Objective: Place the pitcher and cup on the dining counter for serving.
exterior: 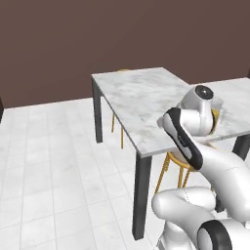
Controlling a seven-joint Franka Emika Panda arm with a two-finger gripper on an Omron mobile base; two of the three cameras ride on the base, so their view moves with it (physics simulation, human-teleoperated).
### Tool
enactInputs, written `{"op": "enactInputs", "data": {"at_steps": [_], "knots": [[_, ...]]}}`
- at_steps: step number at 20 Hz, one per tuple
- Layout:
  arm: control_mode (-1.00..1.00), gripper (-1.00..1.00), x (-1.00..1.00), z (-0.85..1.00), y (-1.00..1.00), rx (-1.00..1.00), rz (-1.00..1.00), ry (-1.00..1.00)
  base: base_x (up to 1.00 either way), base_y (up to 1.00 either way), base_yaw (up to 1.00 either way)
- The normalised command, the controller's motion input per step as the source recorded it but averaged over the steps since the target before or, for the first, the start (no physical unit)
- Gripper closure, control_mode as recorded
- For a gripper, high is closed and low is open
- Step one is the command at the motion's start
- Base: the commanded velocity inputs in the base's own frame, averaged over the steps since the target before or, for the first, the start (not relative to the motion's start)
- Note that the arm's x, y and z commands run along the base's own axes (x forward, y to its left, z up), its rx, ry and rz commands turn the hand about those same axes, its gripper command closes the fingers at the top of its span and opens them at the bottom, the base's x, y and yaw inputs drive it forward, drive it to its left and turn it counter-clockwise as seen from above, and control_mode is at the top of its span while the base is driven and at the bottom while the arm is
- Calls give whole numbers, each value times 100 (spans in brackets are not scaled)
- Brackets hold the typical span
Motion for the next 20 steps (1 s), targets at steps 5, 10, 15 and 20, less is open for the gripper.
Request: {"op": "enactInputs", "data": {"at_steps": [5,10,15,20], "knots": [[-100,100,6,-6,-2,0,0,11,0,0,0],[-100,100,42,-20,-32,0,0,19,0,0,0],[-100,100,67,-24,-41,1,-5,14,0,0,0],[-100,100,91,-19,-30,0,-12,4,0,0,0]]}}
